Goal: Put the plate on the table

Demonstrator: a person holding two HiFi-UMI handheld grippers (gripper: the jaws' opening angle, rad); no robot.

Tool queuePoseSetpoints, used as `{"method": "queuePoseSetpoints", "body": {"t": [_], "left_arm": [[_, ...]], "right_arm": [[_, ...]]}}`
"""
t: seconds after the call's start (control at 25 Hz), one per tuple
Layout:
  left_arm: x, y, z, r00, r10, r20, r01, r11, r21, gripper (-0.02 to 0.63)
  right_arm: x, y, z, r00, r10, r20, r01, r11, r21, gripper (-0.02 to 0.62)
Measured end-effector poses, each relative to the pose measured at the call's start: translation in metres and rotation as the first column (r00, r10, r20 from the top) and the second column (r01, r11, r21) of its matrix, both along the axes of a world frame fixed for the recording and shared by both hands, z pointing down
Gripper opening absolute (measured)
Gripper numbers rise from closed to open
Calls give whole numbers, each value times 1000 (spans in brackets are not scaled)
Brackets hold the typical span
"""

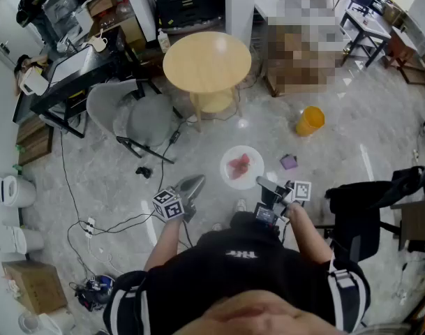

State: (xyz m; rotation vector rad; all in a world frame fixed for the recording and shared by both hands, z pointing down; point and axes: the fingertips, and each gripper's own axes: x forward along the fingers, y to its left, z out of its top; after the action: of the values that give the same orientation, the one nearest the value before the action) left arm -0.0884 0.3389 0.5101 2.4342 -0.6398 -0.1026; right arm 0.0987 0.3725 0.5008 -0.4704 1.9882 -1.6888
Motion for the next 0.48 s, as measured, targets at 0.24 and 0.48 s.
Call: {"method": "queuePoseSetpoints", "body": {"t": [0.24,0.48], "left_arm": [[-3,46,9,1000,11,19,-10,1000,-3,3],[4,67,-18,998,-16,55,13,999,42,3]], "right_arm": [[-2,27,-5,1000,5,-17,-5,1000,23,14],[-9,28,-22,999,-31,21,29,996,80,14]]}}
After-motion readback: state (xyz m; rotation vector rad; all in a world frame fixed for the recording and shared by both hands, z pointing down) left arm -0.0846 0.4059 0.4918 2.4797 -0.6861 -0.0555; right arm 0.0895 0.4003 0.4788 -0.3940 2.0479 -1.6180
